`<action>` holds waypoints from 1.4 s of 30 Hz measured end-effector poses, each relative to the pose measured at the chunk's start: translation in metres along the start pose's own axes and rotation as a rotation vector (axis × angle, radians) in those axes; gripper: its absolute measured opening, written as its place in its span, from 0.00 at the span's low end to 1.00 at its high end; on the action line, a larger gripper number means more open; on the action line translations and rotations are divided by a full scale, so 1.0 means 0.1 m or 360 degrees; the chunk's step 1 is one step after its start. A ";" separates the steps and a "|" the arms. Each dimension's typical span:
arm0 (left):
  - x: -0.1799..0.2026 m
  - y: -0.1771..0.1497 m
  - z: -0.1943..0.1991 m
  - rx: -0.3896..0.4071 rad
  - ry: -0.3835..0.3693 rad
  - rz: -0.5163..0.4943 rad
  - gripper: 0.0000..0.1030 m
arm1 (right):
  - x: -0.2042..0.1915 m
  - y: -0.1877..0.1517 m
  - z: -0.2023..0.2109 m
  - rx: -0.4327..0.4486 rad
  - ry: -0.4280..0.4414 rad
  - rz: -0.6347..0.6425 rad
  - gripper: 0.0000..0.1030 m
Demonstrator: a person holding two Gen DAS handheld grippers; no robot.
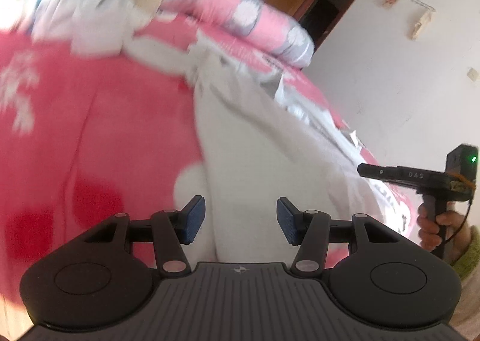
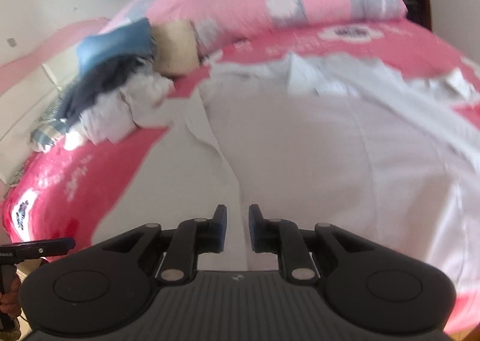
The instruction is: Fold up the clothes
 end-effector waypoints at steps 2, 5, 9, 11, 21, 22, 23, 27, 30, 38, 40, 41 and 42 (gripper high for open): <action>0.04 0.21 -0.10 0.0044 0.0018 -0.0045 0.51 | -0.11 0.23 -0.06 0.0008 0.0028 0.0053 0.16; 0.06 0.56 -0.34 0.0113 0.0046 -0.0071 0.51 | -0.26 0.57 -0.16 0.0021 0.0069 0.0133 0.16; 0.08 1.02 -0.66 0.0206 0.0084 -0.0105 0.51 | -0.47 1.03 -0.28 0.0038 0.0124 0.0240 0.16; 0.11 1.19 -0.90 0.0220 0.0120 -0.0161 0.51 | -0.58 1.26 -0.34 0.0046 0.0152 0.0293 0.16; 0.03 1.00 -1.85 0.0046 0.0032 -0.0216 0.51 | -0.62 2.25 -1.95 -0.0274 0.0148 0.0169 0.20; 0.01 0.94 -1.89 0.0036 0.0034 -0.0214 0.51 | -0.66 2.26 -2.11 -0.0281 0.0137 0.0204 0.28; -0.02 0.91 -1.92 0.0028 0.0045 -0.0216 0.51 | -0.71 2.26 -2.27 -0.0289 0.0125 0.0235 0.32; -0.13 0.82 -1.96 0.0006 0.0011 -0.0147 0.51 | -0.83 2.24 -2.85 -0.0330 0.0066 0.0325 0.37; -0.16 0.82 -1.97 0.0020 -0.0030 -0.0113 0.51 | -0.92 2.22 -3.29 -0.0361 0.0021 0.0392 0.37; -0.20 0.80 -1.99 0.0036 -0.0071 -0.0102 0.51 | -0.75 2.20 -3.94 -0.0485 -0.0110 0.0268 0.42; -0.20 0.80 -2.00 0.0038 -0.0077 -0.0095 0.51 | -0.73 2.21 -3.98 -0.0505 -0.0100 0.0236 0.48; -0.19 0.80 -1.99 0.0041 -0.0079 -0.0094 0.51 | -0.75 2.23 -3.99 -0.0511 -0.0111 0.0244 0.48; -0.19 0.80 -1.99 0.0042 -0.0081 -0.0093 0.51 | -0.76 2.24 -4.00 -0.0518 -0.0122 0.0252 0.48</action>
Point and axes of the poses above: each gripper's, at about its wrist camera, not at the fingertips, and z roughly against the way its jaws point, x to its right, y to its top, the point moved 6 cm from there along -z, roughly the way its jaws point, and after that the axes turned 1 degree about -z, right-handed, at the moved point
